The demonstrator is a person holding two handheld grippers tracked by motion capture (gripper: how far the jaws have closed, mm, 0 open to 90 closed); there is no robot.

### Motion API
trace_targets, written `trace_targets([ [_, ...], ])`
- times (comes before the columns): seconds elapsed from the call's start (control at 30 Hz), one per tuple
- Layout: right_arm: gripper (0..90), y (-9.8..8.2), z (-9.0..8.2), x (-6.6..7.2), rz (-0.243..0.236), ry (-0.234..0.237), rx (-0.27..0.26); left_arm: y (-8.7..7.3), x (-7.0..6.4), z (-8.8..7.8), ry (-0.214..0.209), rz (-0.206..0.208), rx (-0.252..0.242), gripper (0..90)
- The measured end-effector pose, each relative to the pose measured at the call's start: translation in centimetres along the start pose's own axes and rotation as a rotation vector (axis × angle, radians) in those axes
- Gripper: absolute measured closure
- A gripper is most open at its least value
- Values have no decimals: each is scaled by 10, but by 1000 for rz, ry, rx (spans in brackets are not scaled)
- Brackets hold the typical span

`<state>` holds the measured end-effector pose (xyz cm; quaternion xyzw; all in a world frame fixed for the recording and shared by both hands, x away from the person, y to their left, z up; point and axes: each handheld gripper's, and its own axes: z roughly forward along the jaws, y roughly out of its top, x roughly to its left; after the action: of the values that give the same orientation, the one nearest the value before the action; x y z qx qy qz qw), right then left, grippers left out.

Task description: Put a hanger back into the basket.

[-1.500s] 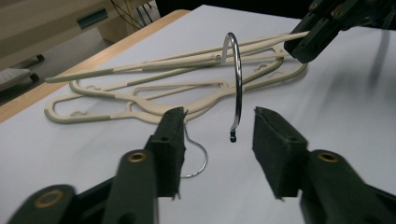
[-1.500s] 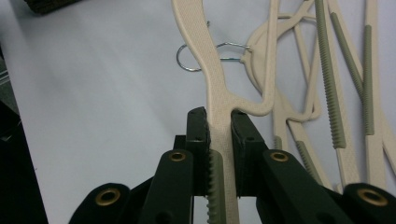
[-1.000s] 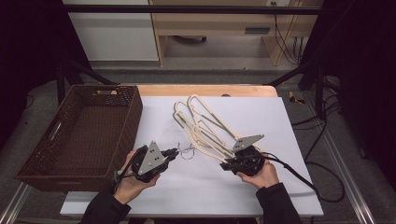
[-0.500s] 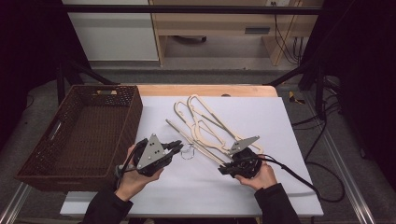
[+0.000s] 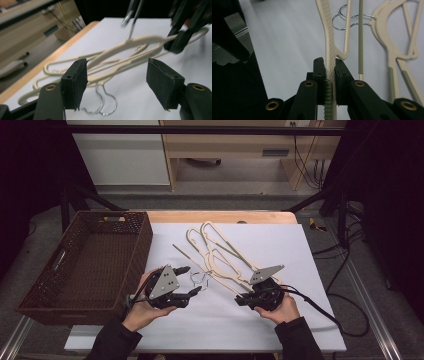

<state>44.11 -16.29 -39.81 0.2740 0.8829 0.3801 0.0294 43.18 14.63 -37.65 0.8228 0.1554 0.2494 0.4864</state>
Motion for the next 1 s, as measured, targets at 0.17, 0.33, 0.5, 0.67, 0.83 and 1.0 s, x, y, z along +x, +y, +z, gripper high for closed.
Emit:
trace_targets([
  [0.17,819,2,5,4,-31,23,25,-10,11,11,1,-12,49,324],
  [0.33,819,3,9,8,-47,49,40,-18,18,19,-1,4,72,331],
  [0.5,819,5,12,12,-73,78,49,-21,20,24,-33,31,84,393],
  [0.67,818,5,12,13,-75,90,50,-22,18,24,-57,68,93,564],
  [0.83,818,5,11,12,-86,98,41,-21,17,21,-52,103,83,612],
  [1.0,808,5,5,11,-113,44,23,-16,13,16,-26,158,78,674],
])
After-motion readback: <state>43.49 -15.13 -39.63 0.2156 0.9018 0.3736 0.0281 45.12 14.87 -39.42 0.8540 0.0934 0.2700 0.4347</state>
